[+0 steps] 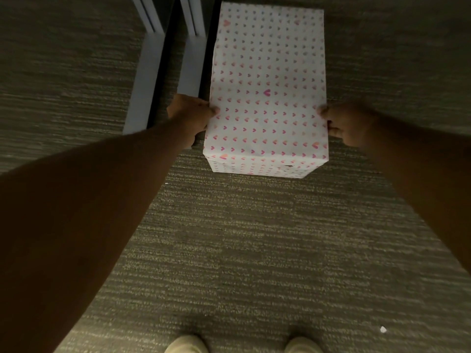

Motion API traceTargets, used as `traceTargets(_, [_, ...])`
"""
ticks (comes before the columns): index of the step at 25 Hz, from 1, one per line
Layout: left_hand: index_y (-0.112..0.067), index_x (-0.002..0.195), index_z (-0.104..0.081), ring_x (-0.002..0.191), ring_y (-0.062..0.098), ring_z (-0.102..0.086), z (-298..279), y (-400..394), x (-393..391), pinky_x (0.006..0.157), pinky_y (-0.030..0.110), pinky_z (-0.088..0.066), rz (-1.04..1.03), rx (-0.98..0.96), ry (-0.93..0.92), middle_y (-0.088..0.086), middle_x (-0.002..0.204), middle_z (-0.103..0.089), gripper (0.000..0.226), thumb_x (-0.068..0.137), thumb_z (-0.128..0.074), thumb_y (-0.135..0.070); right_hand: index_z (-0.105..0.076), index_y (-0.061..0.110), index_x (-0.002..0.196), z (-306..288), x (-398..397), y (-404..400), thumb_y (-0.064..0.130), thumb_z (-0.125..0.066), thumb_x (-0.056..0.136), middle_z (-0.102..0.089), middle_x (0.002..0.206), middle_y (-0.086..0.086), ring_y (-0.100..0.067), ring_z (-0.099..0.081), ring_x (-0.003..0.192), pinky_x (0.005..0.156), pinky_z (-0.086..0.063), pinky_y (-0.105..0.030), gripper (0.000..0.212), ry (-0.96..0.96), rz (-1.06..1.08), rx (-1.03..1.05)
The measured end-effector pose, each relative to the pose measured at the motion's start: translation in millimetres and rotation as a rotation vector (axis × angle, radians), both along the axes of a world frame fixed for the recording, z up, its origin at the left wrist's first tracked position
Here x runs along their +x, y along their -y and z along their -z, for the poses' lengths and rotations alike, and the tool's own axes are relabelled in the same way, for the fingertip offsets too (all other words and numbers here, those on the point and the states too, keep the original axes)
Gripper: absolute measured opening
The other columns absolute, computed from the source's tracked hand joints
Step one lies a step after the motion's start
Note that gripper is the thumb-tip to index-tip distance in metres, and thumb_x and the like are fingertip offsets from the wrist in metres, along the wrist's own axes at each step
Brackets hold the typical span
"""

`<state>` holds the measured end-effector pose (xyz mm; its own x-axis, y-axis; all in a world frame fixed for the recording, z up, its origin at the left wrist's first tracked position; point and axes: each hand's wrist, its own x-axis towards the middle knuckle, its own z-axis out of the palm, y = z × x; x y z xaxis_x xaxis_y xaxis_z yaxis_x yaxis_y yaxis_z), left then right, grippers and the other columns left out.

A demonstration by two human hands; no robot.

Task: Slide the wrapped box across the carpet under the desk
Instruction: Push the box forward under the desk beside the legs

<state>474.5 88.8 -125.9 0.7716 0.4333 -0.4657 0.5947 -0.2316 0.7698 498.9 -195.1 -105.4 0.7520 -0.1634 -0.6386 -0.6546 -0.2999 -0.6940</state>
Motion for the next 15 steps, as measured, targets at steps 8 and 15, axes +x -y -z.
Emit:
traceTargets(8, [-0.021, 0.073, -0.068, 0.084, 0.02, -0.07, 13.3, -8.9, 5.2, 0.079, 0.04, -0.06, -0.006, -0.006, 0.001, 0.007, 0.105, -0.072, 0.016, 0.07, -0.083, -0.023, -0.056, 0.005, 0.122, -6.1, -3.0, -3.7, 0.019, -0.058, 0.095, -0.063, 0.127, -0.013, -0.023, -0.062, 0.108, 0.089, -0.052, -0.036, 0.03, 0.014, 0.02, 0.0])
traceTargets(15, [-0.02, 0.073, -0.069, 0.084, 0.022, -0.071, 13.9, -12.5, 8.1, 0.077, 0.043, -0.061, -0.044, -0.014, 0.013, 0.008, 0.102, -0.073, 0.014, 0.071, -0.083, -0.019, -0.058, 0.004, 0.124, -13.1, -2.8, -8.1, 0.02, -0.06, 0.094, -0.063, 0.129, -0.014, -0.026, -0.061, 0.117, 0.085, -0.051, -0.033, 0.034, 0.006, 0.014, -0.021])
